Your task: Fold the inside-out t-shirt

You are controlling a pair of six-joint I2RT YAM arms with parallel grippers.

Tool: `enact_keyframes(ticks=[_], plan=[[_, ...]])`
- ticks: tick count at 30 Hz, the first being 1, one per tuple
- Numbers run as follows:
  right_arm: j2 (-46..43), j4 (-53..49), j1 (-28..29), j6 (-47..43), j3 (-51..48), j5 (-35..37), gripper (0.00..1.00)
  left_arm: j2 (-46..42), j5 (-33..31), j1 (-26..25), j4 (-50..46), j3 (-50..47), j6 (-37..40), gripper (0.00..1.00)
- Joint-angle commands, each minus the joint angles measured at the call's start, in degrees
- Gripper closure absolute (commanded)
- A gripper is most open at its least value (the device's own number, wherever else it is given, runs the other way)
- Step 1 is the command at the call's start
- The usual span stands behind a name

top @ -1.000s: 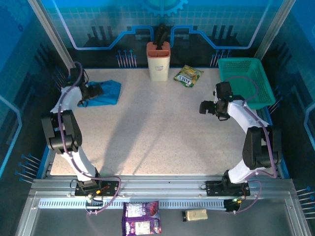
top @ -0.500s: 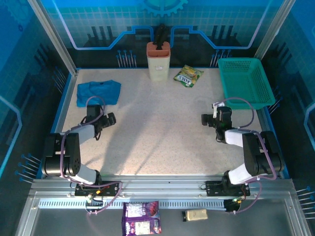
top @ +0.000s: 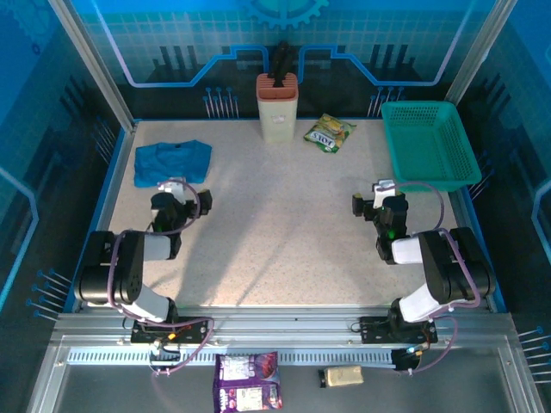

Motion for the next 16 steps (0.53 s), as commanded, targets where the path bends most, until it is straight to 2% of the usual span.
enact_keyframes(ticks=[1,4,16], plan=[[0.3,2.3,0.5,-0.2,1.2,1.5,0.00,0.8,0.6,-0.6,5.9,0.0,2.1,0.01],[0.6,2.7,0.7,-0.6,1.2,1.9,0.00,0.8,-3.5,-3.2,3.7,1.3,4.2,0.01],[0.4,2.7,-0.3,0.5,0.9,0.8,0.00,0.8,-3.0,-3.2,3.5,1.5,4.4,0.01]])
